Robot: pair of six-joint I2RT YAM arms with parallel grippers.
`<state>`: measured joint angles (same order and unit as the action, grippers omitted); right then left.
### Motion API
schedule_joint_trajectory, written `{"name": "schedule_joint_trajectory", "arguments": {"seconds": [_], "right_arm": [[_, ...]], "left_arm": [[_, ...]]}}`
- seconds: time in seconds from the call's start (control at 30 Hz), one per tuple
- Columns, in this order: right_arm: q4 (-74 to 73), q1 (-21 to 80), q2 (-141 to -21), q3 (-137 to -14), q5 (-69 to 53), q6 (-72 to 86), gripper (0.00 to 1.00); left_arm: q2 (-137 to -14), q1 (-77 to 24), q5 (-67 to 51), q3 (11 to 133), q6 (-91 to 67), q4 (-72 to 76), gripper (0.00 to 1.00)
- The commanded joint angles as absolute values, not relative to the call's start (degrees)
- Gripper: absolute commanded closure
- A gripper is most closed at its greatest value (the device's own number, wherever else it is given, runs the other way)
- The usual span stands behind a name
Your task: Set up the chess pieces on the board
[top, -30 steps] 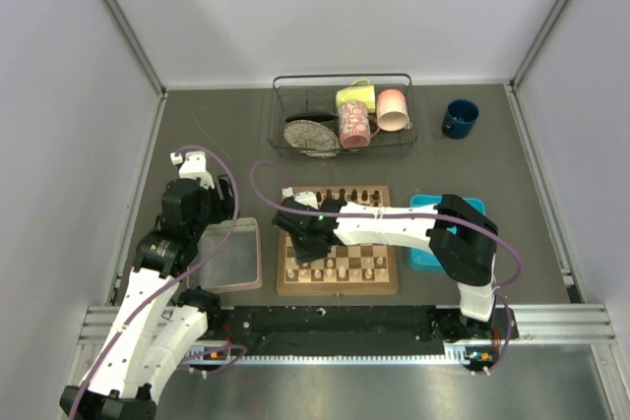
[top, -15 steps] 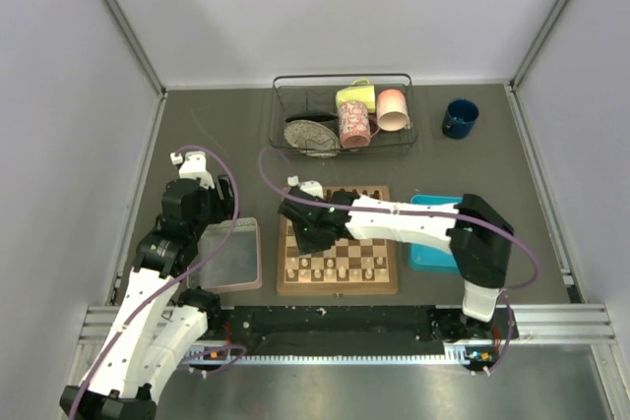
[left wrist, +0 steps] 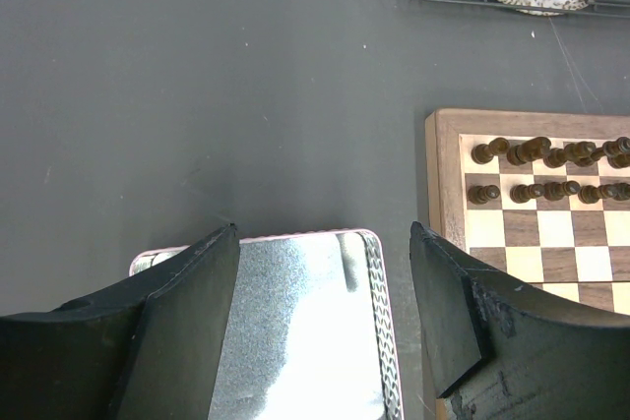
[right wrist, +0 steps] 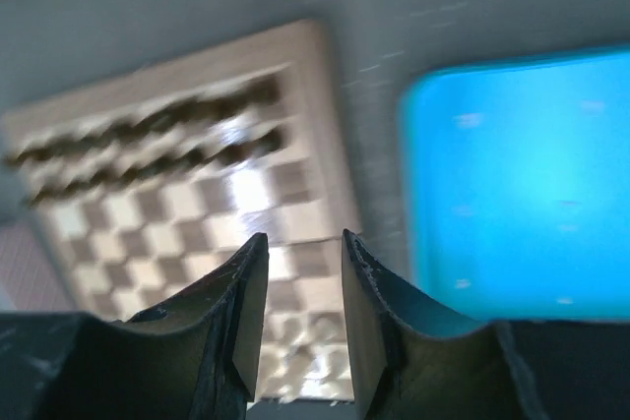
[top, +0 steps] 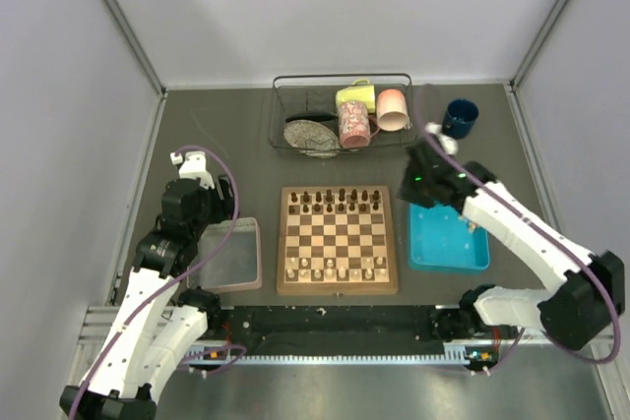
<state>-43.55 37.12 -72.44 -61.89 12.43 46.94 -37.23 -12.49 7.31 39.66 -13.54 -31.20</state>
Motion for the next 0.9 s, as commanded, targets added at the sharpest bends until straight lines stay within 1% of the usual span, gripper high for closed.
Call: {"name": "schedule_joint_trajectory", "arguments": {"seconds": [0.0,0.03,0.07,0.17,0.4,0.87], "right_arm": [[-50.0,22.1,-64.7,-55.0,12.8,43.0,0.64],[-49.9,19.0,-64.0,-53.9,12.0,41.2,0.64],[-49.9,13.1,-63.4,-52.0,11.3,40.2,0.64],[-49.2,5.4,-62.8,-49.5,10.9,37.1,0.64],[-40.9,-3.6,-65.9,-44.9,7.1,33.9,0.64],[-29.8,-6.1,-71.3,-41.8,8.0,32.7,0.66]], "left_arm": [[-36.6,-12.8,7.0,39.1,-13.0,-28.5,0.26],[-36.6,-12.8,7.0,39.1,-13.0,-28.5,0.26],[-36.6,-12.8,6.9,39.1,-13.0,-28.4,0.26],[-36.5,-12.9,7.0,39.1,-12.9,-28.5,0.26],[-36.6,-13.1,6.9,39.0,-13.0,-28.5,0.26],[-36.8,-13.1,6.9,39.0,-12.9,-28.5,0.26]]}}
